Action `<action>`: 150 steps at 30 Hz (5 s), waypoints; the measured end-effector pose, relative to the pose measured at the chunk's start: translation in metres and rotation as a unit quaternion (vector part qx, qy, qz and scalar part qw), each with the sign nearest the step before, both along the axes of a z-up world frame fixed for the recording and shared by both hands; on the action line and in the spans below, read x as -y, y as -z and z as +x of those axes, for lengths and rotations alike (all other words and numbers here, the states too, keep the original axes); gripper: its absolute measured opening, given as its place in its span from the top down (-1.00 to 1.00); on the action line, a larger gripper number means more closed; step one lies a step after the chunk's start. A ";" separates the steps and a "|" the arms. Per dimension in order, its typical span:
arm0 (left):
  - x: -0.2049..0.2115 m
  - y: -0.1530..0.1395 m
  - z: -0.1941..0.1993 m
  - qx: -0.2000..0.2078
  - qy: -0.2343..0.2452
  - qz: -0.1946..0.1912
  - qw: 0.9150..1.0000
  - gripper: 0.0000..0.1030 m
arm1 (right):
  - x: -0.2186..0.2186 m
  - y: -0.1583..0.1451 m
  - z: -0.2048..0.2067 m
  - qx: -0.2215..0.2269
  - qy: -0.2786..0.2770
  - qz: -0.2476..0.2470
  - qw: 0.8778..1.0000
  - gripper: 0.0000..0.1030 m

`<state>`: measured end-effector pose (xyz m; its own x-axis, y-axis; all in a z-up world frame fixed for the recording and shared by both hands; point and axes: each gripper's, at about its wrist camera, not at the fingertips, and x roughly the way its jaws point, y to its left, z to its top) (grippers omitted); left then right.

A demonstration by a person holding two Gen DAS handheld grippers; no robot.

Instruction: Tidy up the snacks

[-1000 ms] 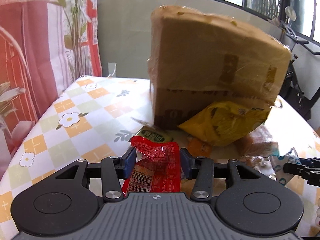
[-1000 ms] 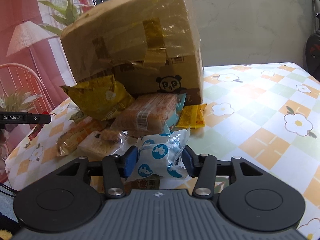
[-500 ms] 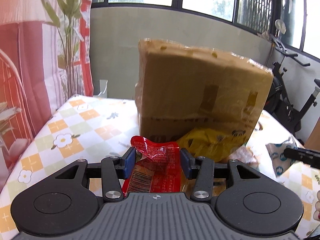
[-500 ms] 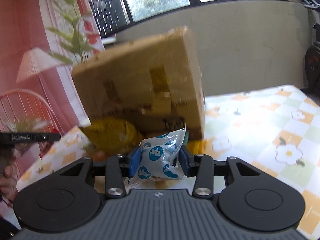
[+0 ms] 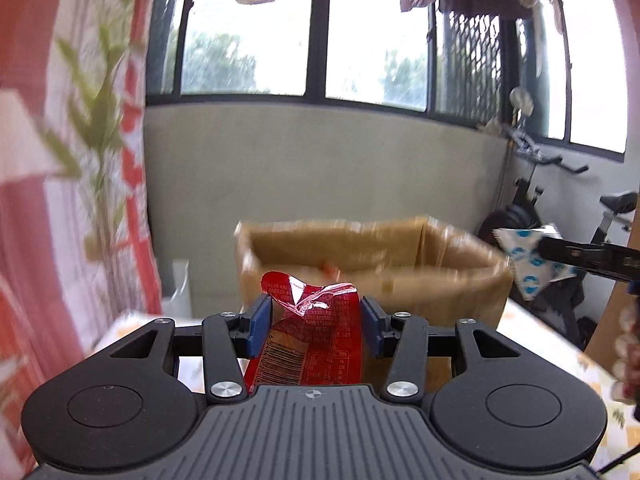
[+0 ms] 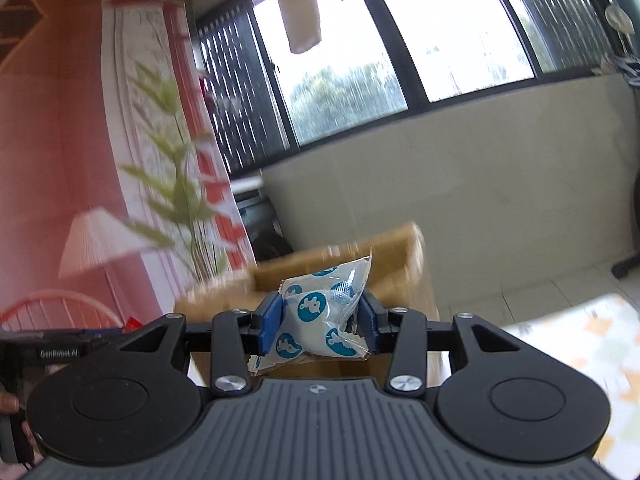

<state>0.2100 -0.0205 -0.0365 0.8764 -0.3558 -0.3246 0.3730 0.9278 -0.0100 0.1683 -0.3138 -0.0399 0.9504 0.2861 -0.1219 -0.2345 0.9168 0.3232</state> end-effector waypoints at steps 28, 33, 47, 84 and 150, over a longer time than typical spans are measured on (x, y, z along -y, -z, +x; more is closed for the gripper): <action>-0.033 -0.017 0.063 -0.020 -0.045 -0.015 0.999 -0.39 | -0.002 -0.003 0.060 -0.038 0.033 -0.051 0.997 -0.19; -0.062 -0.005 0.045 -0.036 -0.061 -0.009 0.997 -0.37 | 0.000 0.014 0.030 -0.039 0.035 -0.079 0.996 -0.19; -0.069 0.061 0.044 -0.117 -0.058 -0.006 0.991 -0.18 | -0.008 0.096 0.008 -0.128 0.053 -0.148 0.979 -0.12; -0.070 0.098 0.058 -0.166 -0.066 0.003 0.984 -0.10 | -0.015 0.175 0.039 -0.281 0.063 -0.202 0.936 0.10; -0.056 0.120 -0.002 -0.187 -0.092 -0.023 0.978 0.92 | -0.011 0.181 0.018 -0.238 0.062 -0.171 0.954 0.33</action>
<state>0.2078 0.0350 -0.1562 0.7493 -0.2255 -0.6227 0.1623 0.9741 -0.1574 0.1867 -0.3027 -0.2209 0.7884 0.0416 -0.6138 -0.0194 0.9989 0.0428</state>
